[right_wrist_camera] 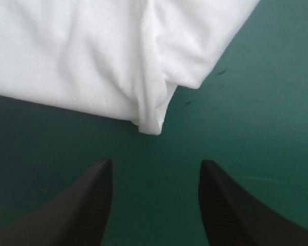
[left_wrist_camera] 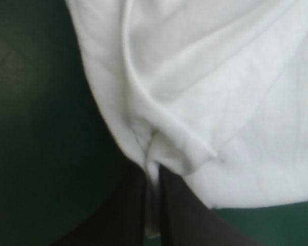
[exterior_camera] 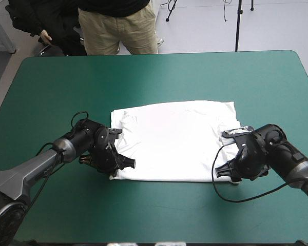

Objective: Fold the cloth

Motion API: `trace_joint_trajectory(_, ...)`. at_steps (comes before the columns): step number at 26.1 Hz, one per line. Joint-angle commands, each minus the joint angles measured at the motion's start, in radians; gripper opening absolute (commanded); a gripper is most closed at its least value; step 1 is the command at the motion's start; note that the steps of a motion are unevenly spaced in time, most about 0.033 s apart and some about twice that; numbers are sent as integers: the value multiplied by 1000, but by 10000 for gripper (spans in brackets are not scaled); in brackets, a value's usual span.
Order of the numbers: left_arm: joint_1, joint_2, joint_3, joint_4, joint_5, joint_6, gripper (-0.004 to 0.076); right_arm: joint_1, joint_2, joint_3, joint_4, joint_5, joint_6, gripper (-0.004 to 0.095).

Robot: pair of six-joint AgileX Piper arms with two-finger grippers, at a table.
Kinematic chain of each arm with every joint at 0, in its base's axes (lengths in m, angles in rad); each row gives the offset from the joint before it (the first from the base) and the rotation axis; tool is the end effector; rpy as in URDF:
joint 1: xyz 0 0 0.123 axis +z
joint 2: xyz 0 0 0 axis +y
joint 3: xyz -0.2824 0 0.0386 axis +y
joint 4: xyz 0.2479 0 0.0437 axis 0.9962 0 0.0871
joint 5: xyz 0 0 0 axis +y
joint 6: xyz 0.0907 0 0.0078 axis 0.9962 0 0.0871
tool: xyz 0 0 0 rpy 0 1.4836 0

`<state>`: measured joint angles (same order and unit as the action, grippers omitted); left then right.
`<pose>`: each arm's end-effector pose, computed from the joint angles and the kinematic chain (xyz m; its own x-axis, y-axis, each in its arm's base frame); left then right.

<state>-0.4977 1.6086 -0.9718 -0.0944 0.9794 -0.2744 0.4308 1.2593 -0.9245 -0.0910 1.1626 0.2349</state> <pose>0.2412 -0.1392 0.2008 -0.9852 0.1707 -0.0164 0.1715 0.9812 -0.0881 0.1969 0.0821 0.2739 -0.9588 -0.2242 -0.1745 -0.2190 0.9745 -0.0488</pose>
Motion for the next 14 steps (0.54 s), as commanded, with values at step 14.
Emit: trace_joint_trajectory(14, 0, 9, 10, 72, -4, 22, -12, -91, 132, 45, 78, -164, 12, 490)
